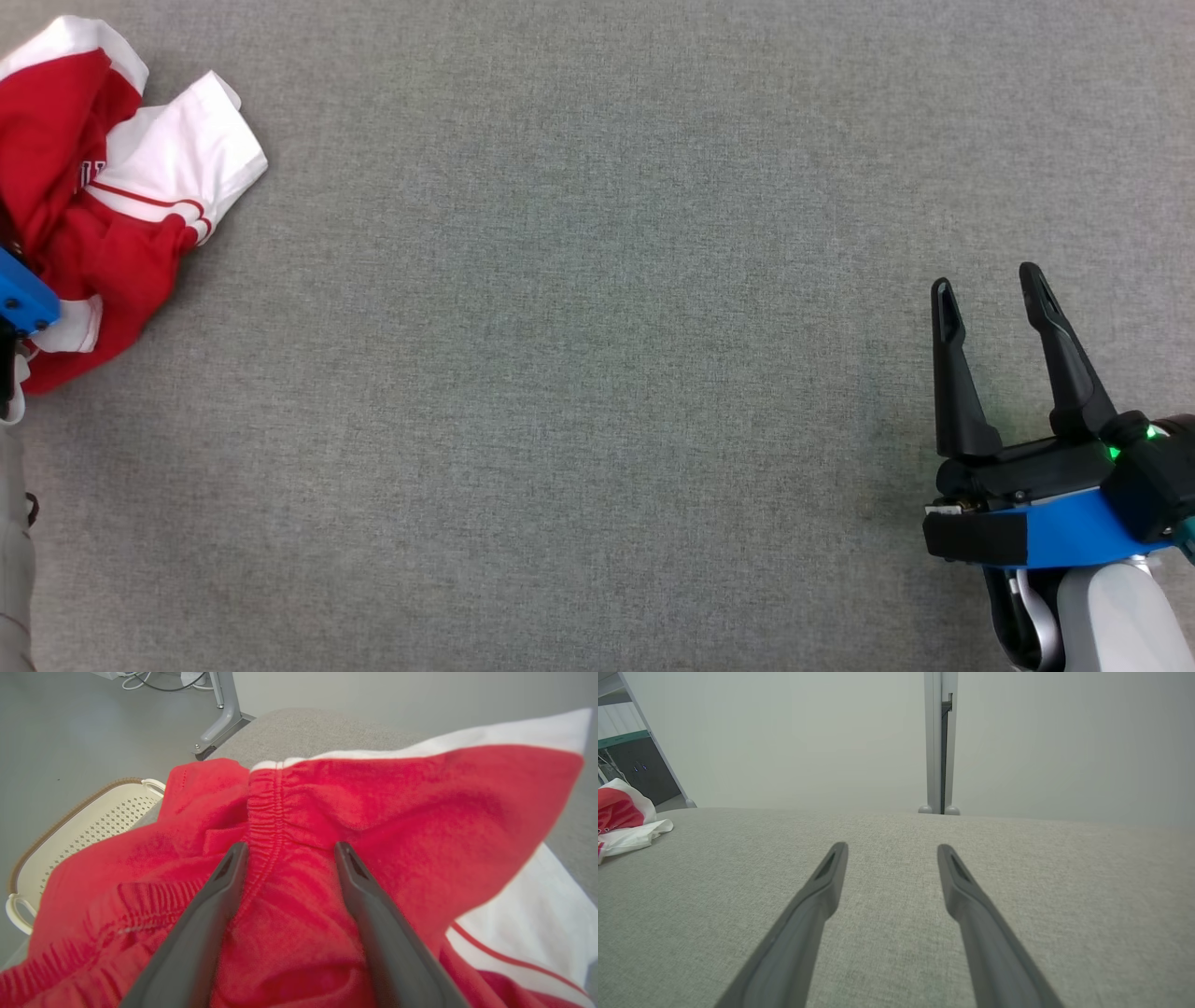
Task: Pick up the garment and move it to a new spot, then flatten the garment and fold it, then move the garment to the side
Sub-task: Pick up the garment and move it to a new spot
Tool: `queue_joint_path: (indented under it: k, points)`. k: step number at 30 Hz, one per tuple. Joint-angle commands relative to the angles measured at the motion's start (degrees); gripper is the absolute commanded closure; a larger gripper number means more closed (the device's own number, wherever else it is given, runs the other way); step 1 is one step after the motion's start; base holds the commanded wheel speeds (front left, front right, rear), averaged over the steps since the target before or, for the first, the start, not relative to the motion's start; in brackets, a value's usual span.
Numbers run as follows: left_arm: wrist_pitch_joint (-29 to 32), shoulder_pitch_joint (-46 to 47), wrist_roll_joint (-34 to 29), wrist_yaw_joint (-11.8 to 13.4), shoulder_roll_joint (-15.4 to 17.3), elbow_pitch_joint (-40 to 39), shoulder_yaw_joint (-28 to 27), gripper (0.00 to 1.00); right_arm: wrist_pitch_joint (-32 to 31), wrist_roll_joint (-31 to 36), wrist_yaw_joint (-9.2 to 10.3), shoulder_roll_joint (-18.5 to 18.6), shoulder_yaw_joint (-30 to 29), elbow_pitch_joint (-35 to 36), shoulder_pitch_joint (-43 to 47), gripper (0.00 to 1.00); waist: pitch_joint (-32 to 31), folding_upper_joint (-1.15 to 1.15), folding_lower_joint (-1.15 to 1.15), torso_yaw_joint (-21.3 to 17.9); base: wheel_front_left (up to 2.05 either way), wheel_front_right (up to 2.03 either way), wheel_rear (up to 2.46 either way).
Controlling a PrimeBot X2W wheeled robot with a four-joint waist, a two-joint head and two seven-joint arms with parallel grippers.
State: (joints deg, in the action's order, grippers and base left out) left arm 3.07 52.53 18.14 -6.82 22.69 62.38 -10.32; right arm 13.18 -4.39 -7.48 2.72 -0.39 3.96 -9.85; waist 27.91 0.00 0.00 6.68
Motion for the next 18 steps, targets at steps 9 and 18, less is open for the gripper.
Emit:
queue_joint_path:
  k: [9, 18]
  points:
    - [-3.61, 1.12, -0.30, -0.81, 0.78, 3.25, 4.29, 1.00, 0.08, -0.52, -0.03, 0.33, 1.14, -0.56, 0.18, 0.00, -1.77, 0.00, 0.00, -0.41, 0.00, 0.00, 0.00]
    - [-12.97, 3.44, -1.64, -0.65, 2.86, 0.82, 10.80, 1.00, 1.44, -3.06, -0.03, 0.31, 2.97, -3.33, 1.21, 0.00, -7.93, 0.00, 0.00, -1.33, 0.00, 0.00, 0.00]
